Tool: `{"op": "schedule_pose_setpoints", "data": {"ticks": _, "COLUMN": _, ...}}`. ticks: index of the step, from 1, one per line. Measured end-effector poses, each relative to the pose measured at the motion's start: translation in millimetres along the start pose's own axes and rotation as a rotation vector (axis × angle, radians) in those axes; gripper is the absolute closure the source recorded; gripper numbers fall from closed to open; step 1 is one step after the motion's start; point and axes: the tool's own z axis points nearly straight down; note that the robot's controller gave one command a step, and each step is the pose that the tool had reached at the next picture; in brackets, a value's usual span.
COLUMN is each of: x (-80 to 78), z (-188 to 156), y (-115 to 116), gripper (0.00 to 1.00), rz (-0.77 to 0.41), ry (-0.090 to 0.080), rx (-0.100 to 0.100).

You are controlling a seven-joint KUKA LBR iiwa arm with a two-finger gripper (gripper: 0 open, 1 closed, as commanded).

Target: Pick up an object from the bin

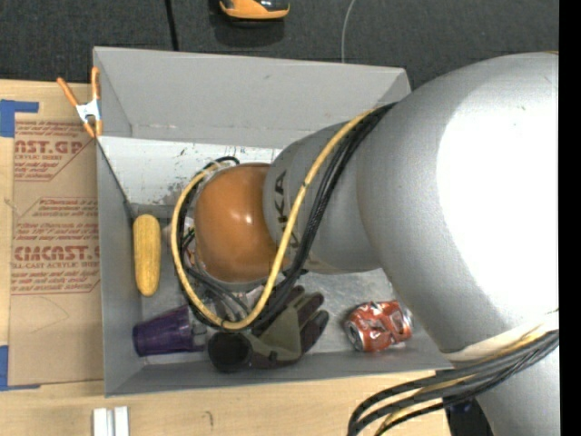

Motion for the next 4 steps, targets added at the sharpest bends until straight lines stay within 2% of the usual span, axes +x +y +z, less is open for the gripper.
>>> {"op": "schedule_pose_setpoints", "data": {"ticks": 1, "x": -23.7, "z": -35.7, "y": 9.3, "gripper": 1.0, "rz": -0.158, "ry": 0.01, "rx": 0.0}}
{"op": "schedule_pose_setpoints", "data": {"ticks": 2, "x": -29.5, "z": -70.8, "y": 2.2, "gripper": 1.0, "rz": -0.203, "ry": -0.002, "rx": -0.004}}
{"op": "schedule_pose_setpoints", "data": {"ticks": 3, "x": -33.1, "z": -111.5, "y": 5.8, "gripper": 1.0, "rz": 0.01, "ry": 0.004, "rx": -0.002}}
{"op": "schedule_pose_setpoints", "data": {"ticks": 4, "x": -32.1, "z": -138.3, "y": 6.0, "gripper": 1.0, "rz": -0.021, "ry": -0.004, "rx": -0.002}}
